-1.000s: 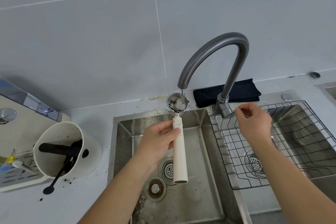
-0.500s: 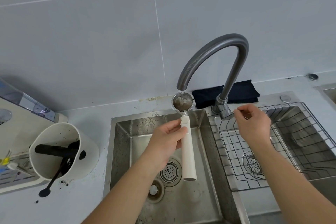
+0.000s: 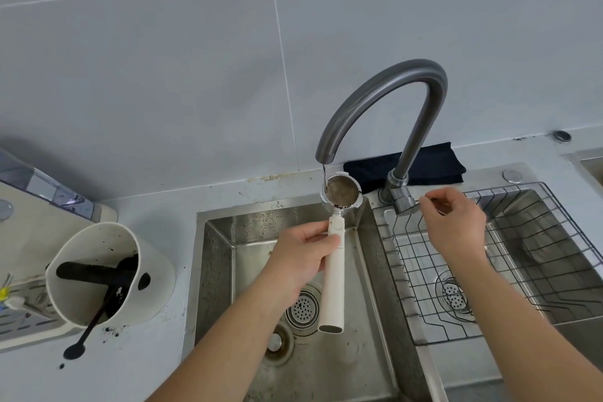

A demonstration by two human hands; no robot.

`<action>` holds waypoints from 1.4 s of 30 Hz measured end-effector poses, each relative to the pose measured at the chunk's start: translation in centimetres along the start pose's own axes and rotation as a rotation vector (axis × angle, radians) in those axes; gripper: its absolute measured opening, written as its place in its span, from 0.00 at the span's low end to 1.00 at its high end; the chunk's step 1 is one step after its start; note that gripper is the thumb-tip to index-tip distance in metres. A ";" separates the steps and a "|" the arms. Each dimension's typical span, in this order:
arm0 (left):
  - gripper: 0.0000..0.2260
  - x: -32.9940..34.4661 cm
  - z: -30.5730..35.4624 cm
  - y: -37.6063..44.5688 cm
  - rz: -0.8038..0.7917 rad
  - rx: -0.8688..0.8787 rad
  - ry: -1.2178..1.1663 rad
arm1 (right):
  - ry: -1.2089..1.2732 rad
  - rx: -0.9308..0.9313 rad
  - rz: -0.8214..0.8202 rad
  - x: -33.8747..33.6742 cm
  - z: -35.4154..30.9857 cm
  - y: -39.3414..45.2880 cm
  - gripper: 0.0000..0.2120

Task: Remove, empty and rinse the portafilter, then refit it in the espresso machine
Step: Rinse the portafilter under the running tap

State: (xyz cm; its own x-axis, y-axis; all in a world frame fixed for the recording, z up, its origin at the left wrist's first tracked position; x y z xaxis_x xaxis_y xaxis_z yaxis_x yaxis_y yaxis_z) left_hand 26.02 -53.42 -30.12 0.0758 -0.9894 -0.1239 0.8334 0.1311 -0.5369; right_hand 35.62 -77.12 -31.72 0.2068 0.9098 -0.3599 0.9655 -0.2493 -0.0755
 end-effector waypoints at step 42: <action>0.08 0.7 0.4 1.0 -0.150 -0.093 -0.264 | 0.007 0.022 0.017 0.1 0.7 0.3 0.05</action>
State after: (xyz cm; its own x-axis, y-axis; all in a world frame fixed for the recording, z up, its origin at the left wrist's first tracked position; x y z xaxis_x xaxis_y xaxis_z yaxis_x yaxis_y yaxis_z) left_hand 27.13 -54.00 -30.36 0.1053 -0.9785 0.1773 0.7932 -0.0249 -0.6085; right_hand 35.80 -77.36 -32.39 0.2242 0.9077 -0.3546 0.9581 -0.2719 -0.0902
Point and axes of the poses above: each hand's wrist, its own y-axis towards the middle knuckle, its own x-axis out of the palm, z = x × y, the point moved 4 cm from there along y, towards the middle knuckle, and after that the axes turned 13 degrees about y, right-handed, at the moved point
